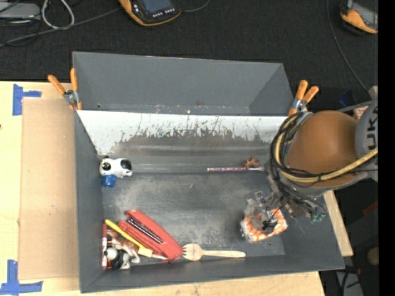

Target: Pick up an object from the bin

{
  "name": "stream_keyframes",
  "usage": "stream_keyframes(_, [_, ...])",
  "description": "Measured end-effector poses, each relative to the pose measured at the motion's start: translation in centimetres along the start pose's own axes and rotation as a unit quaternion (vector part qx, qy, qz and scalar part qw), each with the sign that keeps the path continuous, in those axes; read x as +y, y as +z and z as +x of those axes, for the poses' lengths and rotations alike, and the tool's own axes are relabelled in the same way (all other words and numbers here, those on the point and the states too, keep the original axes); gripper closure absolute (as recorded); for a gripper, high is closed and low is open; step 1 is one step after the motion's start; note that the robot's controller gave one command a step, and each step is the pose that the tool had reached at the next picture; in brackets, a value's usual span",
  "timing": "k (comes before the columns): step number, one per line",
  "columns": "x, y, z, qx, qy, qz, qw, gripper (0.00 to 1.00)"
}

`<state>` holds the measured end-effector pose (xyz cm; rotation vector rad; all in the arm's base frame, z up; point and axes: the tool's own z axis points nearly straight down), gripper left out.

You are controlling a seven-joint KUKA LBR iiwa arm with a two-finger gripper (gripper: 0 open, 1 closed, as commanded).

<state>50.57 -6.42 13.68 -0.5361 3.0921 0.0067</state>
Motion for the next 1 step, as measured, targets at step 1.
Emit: stream_keyframes(1, [-0.16, -3.09, 0.0, -0.0036, 0.003, 0.002, 1.0, 1.0])
